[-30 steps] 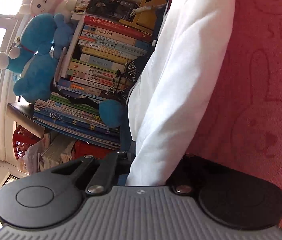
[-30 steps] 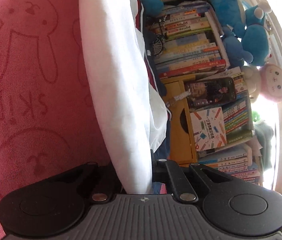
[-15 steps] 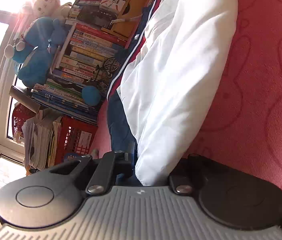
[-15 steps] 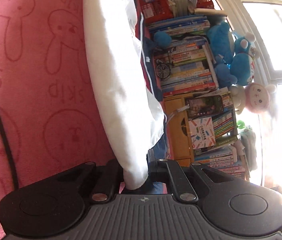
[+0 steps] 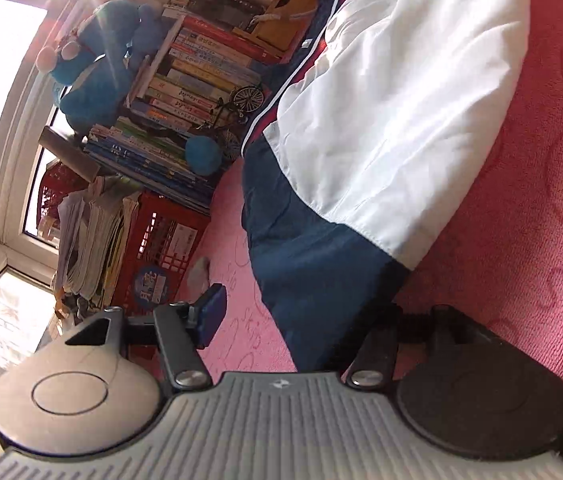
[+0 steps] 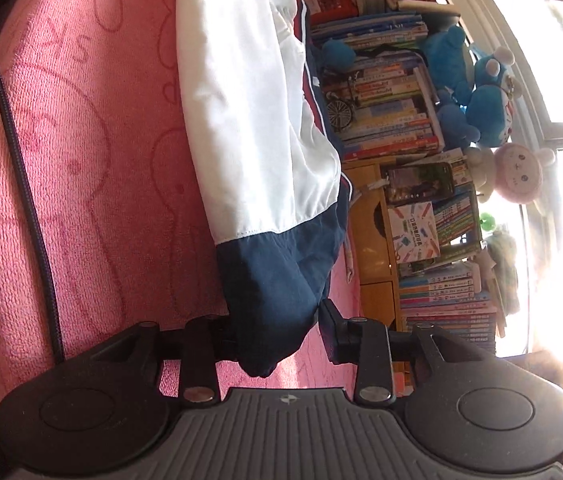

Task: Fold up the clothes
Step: 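Release the folded edge and lift both open grippers off the jacket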

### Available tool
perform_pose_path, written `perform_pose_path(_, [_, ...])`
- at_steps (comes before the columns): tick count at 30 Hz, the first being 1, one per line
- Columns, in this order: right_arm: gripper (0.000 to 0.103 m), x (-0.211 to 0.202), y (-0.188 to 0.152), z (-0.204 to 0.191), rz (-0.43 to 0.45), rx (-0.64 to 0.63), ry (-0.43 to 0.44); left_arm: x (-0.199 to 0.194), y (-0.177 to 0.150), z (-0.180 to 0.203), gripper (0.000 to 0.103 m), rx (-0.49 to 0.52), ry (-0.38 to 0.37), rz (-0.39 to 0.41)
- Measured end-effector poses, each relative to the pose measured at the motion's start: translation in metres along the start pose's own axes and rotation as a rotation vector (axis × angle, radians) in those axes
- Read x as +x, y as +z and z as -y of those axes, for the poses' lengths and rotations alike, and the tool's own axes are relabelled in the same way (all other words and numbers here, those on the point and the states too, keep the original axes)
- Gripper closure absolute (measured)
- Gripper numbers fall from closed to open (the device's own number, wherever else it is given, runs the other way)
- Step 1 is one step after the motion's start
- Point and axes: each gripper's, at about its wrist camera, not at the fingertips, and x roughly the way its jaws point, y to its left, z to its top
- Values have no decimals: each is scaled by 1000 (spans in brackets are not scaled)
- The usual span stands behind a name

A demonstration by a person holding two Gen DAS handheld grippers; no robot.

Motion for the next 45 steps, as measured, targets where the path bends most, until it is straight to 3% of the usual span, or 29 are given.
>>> perform_pose_path(5, [53,-18,-26,25,-86,187,40,-10,-20,-36,28,-261,-61,-111])
perform_pose_path(9, [50,-41,-37,56,-128,545,47,-27,-35,-64,28,-559,-108,-137])
perform_pose_path(11, [48,-53,-36,70,-100,780,38,-36,-42,-81,28,-789,-142,-136])
perform_pose_path(13, [48,-55,-28,78,-45,986,38,-46,-41,-89,28,-993,-186,-77])
perform_pose_path(15, [48,-48,-8,78,33,1119,33,-57,-30,-87,28,-1111,-221,31])
perform_pose_path(18, [48,-30,34,68,131,1234,56,-64,9,-61,19,-1120,-178,191])
perform_pose_path(20, [48,-15,65,60,180,1293,85,-56,40,-38,18,-1125,-165,229])
perform_pose_path(24, [48,13,115,47,171,1306,129,-22,86,7,19,-1067,-214,150])
perform_pose_path(26, [48,19,129,41,126,1229,119,-7,92,21,19,-1029,-210,72])
perform_pose_path(28, [48,19,134,36,90,1135,90,-5,88,28,19,-1006,-195,54])
perform_pose_path(33, [46,24,105,27,-61,1105,15,-10,74,32,15,-917,-98,29])
perform_pose_path(39, [43,30,47,32,-262,1119,-200,-8,45,20,15,-863,74,-26])
perform_pose_path(42, [40,30,21,37,-300,1218,-215,-3,29,10,13,-911,120,-70])
perform_pose_path(45, [36,29,8,40,-303,1323,-187,5,5,-8,5,-1098,46,-103])
